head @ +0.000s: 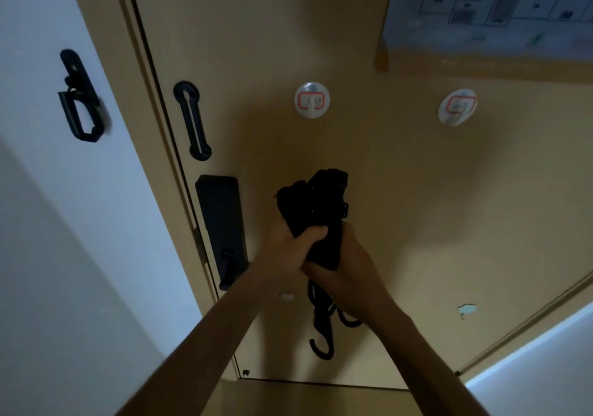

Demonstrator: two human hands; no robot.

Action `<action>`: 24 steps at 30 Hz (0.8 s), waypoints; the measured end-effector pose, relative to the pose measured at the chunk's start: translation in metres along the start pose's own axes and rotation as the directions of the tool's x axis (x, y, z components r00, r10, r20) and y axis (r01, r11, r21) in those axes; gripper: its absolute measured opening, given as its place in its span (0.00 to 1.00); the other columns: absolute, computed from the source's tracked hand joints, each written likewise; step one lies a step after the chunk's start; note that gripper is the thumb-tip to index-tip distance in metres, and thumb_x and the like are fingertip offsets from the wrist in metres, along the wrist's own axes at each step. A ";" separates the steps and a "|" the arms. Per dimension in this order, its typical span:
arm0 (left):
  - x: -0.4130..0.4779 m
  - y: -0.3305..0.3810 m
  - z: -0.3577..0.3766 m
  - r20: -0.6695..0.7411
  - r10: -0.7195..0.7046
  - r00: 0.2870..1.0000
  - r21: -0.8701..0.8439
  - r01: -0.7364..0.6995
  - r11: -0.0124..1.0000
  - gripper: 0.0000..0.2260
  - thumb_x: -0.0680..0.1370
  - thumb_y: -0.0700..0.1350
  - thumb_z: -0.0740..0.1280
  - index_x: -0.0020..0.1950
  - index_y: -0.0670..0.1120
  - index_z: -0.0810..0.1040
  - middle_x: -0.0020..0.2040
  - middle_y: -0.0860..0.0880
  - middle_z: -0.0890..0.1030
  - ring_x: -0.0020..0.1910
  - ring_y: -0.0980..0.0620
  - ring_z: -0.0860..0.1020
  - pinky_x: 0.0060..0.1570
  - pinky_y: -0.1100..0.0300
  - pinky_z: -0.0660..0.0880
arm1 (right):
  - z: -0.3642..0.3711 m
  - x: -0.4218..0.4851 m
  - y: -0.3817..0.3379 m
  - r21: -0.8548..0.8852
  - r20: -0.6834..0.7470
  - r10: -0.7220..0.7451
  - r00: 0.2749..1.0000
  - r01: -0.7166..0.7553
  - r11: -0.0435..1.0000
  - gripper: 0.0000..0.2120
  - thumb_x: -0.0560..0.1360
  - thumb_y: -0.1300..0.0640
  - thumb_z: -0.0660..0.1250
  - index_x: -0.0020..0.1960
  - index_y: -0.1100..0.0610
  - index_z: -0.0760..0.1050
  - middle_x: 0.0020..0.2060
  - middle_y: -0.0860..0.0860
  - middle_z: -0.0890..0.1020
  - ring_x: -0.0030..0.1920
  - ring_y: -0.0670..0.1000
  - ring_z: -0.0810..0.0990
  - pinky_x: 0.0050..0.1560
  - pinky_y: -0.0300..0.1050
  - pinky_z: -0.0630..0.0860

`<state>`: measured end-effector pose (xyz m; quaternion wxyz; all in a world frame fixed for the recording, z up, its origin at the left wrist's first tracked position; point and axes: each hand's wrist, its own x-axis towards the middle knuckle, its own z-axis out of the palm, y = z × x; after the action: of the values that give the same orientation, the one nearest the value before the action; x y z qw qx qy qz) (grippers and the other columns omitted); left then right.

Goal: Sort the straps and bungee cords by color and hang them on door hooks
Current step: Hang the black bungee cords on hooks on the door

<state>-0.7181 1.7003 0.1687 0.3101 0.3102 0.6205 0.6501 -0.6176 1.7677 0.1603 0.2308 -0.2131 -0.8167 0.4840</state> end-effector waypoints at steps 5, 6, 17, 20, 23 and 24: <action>0.004 0.006 -0.016 0.048 0.031 0.998 0.042 -0.033 0.999 0.09 0.78 0.40 0.65 0.49 0.56 0.77 0.46 0.54 0.81 0.42 0.64 0.80 0.38 0.71 0.75 | -0.017 0.001 -0.016 0.033 0.222 0.060 0.973 -0.070 0.997 0.15 0.77 0.60 0.63 0.59 0.45 0.68 0.51 0.46 0.79 0.48 0.43 0.79 0.48 0.38 0.77; 0.005 0.007 -0.018 0.060 0.034 0.998 0.050 -0.037 0.998 0.09 0.78 0.40 0.64 0.48 0.55 0.77 0.45 0.53 0.81 0.40 0.64 0.80 0.37 0.71 0.75 | -0.021 0.002 -0.016 0.068 0.254 0.077 0.964 -0.098 0.993 0.14 0.78 0.62 0.61 0.60 0.47 0.69 0.51 0.45 0.80 0.49 0.42 0.80 0.49 0.36 0.76; 0.001 0.017 -0.028 0.150 -0.009 0.989 0.024 0.006 1.000 0.13 0.77 0.38 0.64 0.48 0.57 0.80 0.49 0.50 0.84 0.51 0.53 0.82 0.53 0.57 0.77 | -0.012 0.009 -0.011 0.349 0.024 0.097 0.995 -0.099 0.932 0.14 0.79 0.56 0.61 0.64 0.49 0.71 0.53 0.49 0.83 0.51 0.46 0.83 0.51 0.44 0.81; 0.001 0.017 -0.030 0.120 -0.013 0.993 0.006 0.013 1.000 0.14 0.77 0.38 0.65 0.44 0.58 0.82 0.50 0.49 0.84 0.52 0.51 0.82 0.55 0.54 0.76 | -0.011 0.009 -0.011 0.333 -0.104 0.064 0.992 -0.026 0.943 0.12 0.79 0.58 0.61 0.62 0.51 0.73 0.53 0.49 0.82 0.53 0.49 0.82 0.51 0.46 0.80; 0.002 0.014 -0.031 0.072 -0.045 0.996 -0.073 0.050 0.996 0.15 0.76 0.37 0.66 0.44 0.58 0.83 0.50 0.48 0.83 0.54 0.48 0.81 0.59 0.48 0.75 | -0.012 0.010 -0.014 0.422 -0.135 0.080 0.988 -0.016 0.906 0.11 0.80 0.60 0.60 0.61 0.56 0.75 0.51 0.52 0.83 0.50 0.51 0.84 0.43 0.45 0.81; 0.002 0.013 -0.031 0.057 -0.057 0.997 -0.103 0.063 0.993 0.13 0.76 0.37 0.65 0.46 0.55 0.82 0.52 0.47 0.83 0.54 0.47 0.80 0.60 0.46 0.75 | -0.011 0.011 -0.016 0.447 -0.122 0.092 0.988 -0.028 0.894 0.11 0.80 0.60 0.60 0.61 0.56 0.75 0.51 0.52 0.83 0.50 0.52 0.84 0.44 0.45 0.81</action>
<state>-0.7436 1.6826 0.1807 0.3619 0.2920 0.5860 0.6636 -0.6218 1.7741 0.1807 0.3149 -0.2134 -0.6595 0.6484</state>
